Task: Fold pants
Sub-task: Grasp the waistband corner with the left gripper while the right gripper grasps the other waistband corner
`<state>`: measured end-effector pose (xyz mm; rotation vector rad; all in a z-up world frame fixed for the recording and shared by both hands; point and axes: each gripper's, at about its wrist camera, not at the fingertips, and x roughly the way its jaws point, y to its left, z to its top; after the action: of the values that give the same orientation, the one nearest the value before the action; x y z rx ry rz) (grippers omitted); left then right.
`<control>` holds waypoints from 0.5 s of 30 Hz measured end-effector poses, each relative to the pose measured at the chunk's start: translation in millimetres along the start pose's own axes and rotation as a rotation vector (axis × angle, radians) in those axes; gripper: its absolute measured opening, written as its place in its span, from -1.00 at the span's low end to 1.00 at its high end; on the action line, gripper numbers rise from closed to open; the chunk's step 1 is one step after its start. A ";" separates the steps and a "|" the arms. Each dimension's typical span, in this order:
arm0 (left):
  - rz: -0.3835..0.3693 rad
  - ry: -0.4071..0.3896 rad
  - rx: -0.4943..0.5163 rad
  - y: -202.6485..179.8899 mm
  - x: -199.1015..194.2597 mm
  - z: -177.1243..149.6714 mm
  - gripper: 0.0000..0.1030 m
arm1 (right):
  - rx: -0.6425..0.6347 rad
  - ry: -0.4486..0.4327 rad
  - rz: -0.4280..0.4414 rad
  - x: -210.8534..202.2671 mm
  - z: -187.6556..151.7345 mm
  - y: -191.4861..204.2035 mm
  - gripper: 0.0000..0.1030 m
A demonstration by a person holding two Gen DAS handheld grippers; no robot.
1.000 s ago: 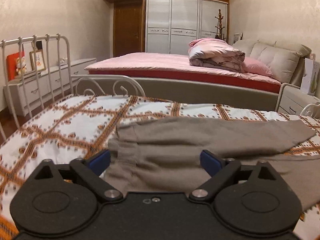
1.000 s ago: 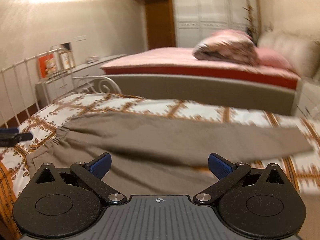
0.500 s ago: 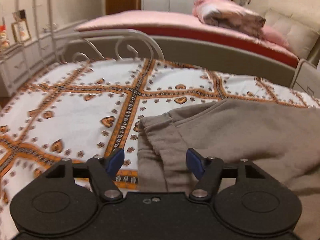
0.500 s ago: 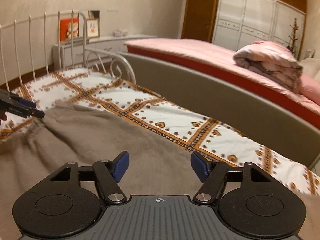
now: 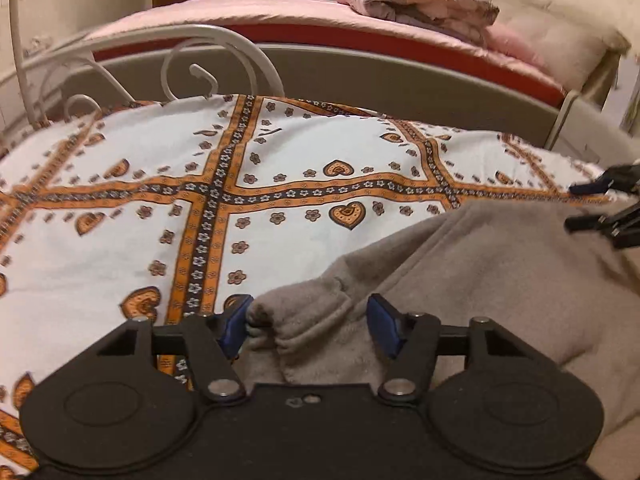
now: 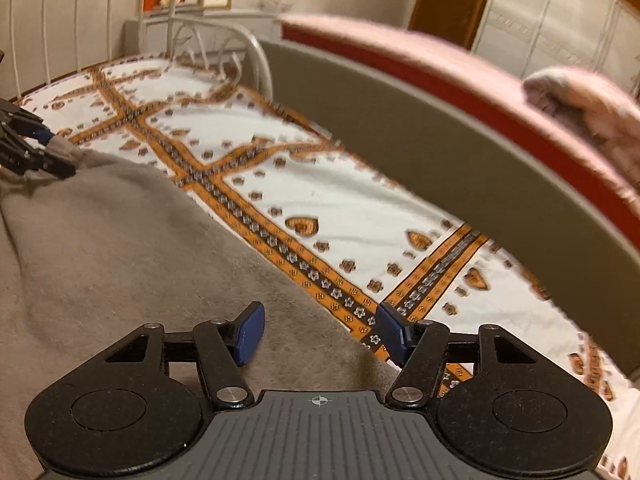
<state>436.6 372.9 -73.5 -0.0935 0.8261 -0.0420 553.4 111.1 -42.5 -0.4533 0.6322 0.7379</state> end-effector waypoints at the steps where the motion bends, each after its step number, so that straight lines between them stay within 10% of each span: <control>1: -0.011 -0.007 0.000 1.3 1.0 -0.6 0.04 | 0.000 0.014 0.018 4.4 -0.3 -4.3 0.22; 4: -0.028 -0.017 0.005 3.0 1.8 -1.4 -0.05 | 0.029 0.047 0.078 11.9 -1.0 -14.8 0.20; 7: -0.062 -0.034 0.023 -0.7 0.5 0.5 -0.66 | 0.058 0.045 0.136 12.6 -3.2 -16.5 -0.29; 9: -0.042 -0.053 0.081 -9.2 -0.1 0.7 -0.72 | 0.047 0.043 0.129 9.4 -2.7 -9.9 -0.78; 15: -0.008 -0.147 0.136 -16.2 -19.5 -1.5 -0.77 | -0.011 0.014 0.044 -19.7 5.9 5.8 -0.91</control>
<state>422.2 358.0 -58.7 0.0279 0.6737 -0.0974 540.1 109.1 -26.0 -0.4561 0.6531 0.7807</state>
